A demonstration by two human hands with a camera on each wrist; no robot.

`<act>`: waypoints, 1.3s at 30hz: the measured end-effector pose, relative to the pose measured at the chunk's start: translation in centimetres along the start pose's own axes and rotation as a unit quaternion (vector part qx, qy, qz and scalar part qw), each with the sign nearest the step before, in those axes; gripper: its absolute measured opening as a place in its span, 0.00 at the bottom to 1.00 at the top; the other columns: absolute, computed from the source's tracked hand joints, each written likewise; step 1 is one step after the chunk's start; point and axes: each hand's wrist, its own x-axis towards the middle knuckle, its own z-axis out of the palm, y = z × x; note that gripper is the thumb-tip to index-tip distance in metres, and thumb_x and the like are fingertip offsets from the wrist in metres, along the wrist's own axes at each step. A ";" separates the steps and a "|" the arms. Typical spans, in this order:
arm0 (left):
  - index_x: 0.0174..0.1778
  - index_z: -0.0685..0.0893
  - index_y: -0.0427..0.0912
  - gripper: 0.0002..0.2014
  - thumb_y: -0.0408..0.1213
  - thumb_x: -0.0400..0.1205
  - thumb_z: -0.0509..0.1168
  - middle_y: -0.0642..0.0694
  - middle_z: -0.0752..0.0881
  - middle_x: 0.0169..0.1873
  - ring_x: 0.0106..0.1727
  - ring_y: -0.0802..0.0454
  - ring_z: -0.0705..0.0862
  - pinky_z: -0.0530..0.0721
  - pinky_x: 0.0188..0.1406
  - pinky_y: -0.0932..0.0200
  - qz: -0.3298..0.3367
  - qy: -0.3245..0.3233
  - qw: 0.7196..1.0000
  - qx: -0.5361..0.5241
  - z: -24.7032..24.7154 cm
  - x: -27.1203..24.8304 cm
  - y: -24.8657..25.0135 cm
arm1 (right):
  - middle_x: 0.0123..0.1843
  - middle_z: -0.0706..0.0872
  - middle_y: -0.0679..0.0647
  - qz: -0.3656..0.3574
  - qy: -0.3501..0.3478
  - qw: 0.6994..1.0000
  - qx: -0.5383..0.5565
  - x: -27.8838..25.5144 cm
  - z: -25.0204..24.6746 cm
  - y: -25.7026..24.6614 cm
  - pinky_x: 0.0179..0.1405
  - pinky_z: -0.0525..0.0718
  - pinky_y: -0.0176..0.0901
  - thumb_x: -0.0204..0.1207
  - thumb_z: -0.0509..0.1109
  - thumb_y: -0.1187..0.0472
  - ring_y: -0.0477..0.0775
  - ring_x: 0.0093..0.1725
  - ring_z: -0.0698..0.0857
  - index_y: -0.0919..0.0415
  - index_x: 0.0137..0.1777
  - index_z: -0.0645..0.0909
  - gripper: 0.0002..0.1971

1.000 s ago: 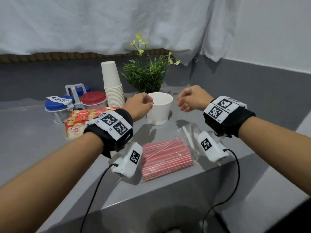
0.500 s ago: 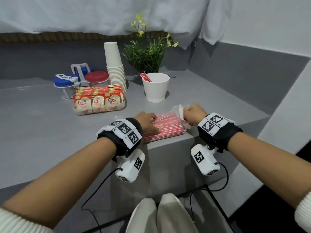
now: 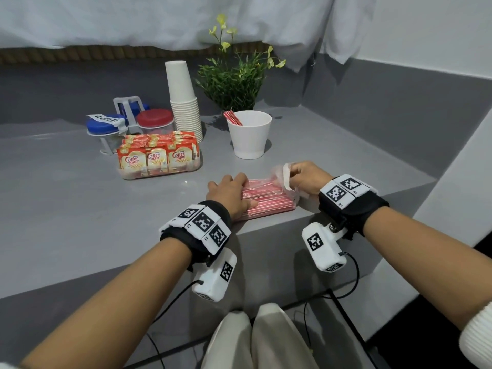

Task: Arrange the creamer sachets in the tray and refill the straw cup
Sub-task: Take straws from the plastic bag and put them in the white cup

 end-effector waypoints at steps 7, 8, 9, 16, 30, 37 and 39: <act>0.70 0.64 0.49 0.23 0.44 0.81 0.63 0.39 0.74 0.67 0.68 0.37 0.69 0.69 0.67 0.46 0.018 0.029 0.999 -0.028 0.5 -0.1 -0.2 | 0.28 0.81 0.58 0.006 0.025 0.999 -0.026 0.8 -2.4 0.0 0.23 0.79 0.30 0.73 0.64 0.80 0.48 0.22 0.78 0.74 0.42 0.84 0.07; 0.71 0.64 0.49 0.23 0.45 0.81 0.63 0.39 0.74 0.67 0.68 0.37 0.69 0.69 0.67 0.45 0.019 0.029 0.999 -0.018 0.5 -0.1 -0.2 | 0.26 0.81 0.58 0.015 0.025 1.000 -0.002 0.9 -2.7 0.2 0.22 0.79 0.31 0.74 0.64 0.79 0.49 0.22 0.78 0.72 0.37 0.83 0.09; 0.71 0.64 0.49 0.23 0.46 0.82 0.61 0.39 0.74 0.67 0.68 0.37 0.69 0.69 0.67 0.45 0.020 0.026 0.999 -0.006 0.5 0.0 -0.2 | 0.26 0.81 0.59 0.023 0.016 0.999 0.015 0.8 -2.8 0.3 0.22 0.79 0.33 0.75 0.64 0.78 0.52 0.24 0.77 0.71 0.35 0.83 0.10; 0.71 0.67 0.49 0.21 0.48 0.83 0.59 0.40 0.74 0.66 0.68 0.38 0.69 0.71 0.66 0.45 0.021 0.016 0.999 0.034 0.4 0.1 -0.1 | 0.29 0.81 0.56 0.003 -0.003 1.000 0.011 0.0 -1.0 0.7 0.26 0.80 0.32 0.74 0.61 0.81 0.50 0.26 0.81 0.61 0.31 0.80 0.17; 0.72 0.65 0.53 0.24 0.58 0.82 0.55 0.41 0.72 0.69 0.73 0.40 0.64 0.59 0.72 0.37 0.022 0.005 0.994 0.105 0.3 0.8 1.7 | 0.32 0.82 0.61 0.035 0.012 0.990 0.138 0.0 -1.5 0.3 0.15 0.76 0.32 0.77 0.61 0.75 0.49 0.22 0.78 0.68 0.36 0.80 0.11; 0.70 0.67 0.43 0.19 0.47 0.86 0.52 0.39 0.71 0.67 0.70 0.40 0.69 0.68 0.69 0.42 0.031 0.000 1.000 -0.002 0.2 1.6 2.2 | 0.22 0.85 0.55 0.002 0.095 0.951 0.294 0.5 -2.9 -0.9 0.18 0.77 0.27 0.73 0.69 0.75 0.42 0.15 0.75 0.68 0.36 0.75 0.07; 0.69 0.67 0.41 0.19 0.46 0.86 0.52 0.38 0.71 0.67 0.69 0.39 0.69 0.69 0.68 0.43 0.024 -0.002 0.999 -0.022 0.3 1.8 2.3 | 0.24 0.83 0.56 0.007 0.089 0.934 0.345 0.1 -2.2 -1.0 0.19 0.78 0.26 0.74 0.70 0.69 0.42 0.16 0.75 0.68 0.37 0.77 0.07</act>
